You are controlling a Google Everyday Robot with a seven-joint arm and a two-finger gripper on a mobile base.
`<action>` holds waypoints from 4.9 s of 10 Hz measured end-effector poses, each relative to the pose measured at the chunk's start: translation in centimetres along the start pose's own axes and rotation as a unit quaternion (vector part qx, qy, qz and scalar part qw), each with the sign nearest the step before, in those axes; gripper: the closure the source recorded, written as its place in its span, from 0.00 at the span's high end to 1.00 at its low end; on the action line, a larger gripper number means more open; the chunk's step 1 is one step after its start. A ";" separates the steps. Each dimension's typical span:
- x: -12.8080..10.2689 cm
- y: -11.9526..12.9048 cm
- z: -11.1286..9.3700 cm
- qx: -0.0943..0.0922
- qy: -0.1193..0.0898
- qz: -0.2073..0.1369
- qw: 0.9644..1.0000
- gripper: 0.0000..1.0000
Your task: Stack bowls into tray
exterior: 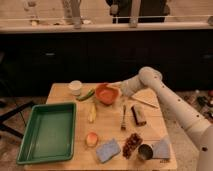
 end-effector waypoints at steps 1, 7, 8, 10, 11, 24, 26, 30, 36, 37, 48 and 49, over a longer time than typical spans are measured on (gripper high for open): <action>0.0 0.1 -0.2 -0.002 -0.001 -0.003 1.000 0.80; 0.4 0.3 0.2 -0.044 0.005 -0.038 0.998 0.80; 0.9 0.6 0.3 -0.048 0.008 -0.042 0.998 0.80; 1.8 0.6 0.5 -0.052 0.013 -0.048 0.997 0.80; 2.2 0.4 0.5 -0.054 0.015 -0.052 0.997 0.80; 3.2 -1.4 2.2 -0.101 0.028 -0.081 0.991 0.80; 3.7 -0.7 2.3 -0.103 0.028 -0.076 0.991 0.80; 4.2 1.1 2.0 -0.103 0.032 -0.061 0.992 0.80; 6.3 4.0 3.6 -0.099 0.022 -0.035 0.994 0.80; 6.6 4.5 3.9 -0.101 0.019 -0.031 0.994 0.80; 7.1 5.3 5.7 -0.116 -0.002 -0.020 0.993 0.80; 7.1 5.3 5.7 -0.116 -0.001 -0.020 0.993 0.80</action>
